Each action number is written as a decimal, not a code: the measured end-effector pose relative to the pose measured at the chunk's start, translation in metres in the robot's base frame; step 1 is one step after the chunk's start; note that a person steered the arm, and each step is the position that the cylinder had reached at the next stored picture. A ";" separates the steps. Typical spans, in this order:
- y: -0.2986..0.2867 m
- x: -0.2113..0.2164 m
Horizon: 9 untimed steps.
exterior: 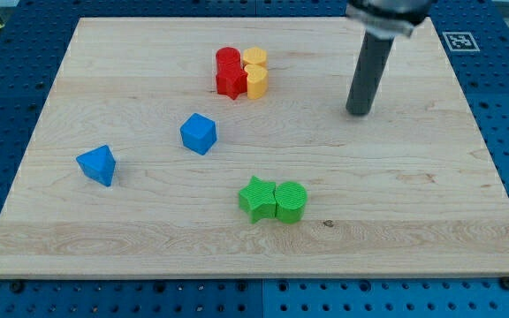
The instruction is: Push the blue cube into the yellow blocks
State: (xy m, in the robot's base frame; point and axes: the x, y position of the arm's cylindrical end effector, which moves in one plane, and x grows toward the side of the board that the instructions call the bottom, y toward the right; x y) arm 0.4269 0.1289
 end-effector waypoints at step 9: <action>-0.212 0.032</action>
State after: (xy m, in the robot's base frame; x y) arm 0.4592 -0.0832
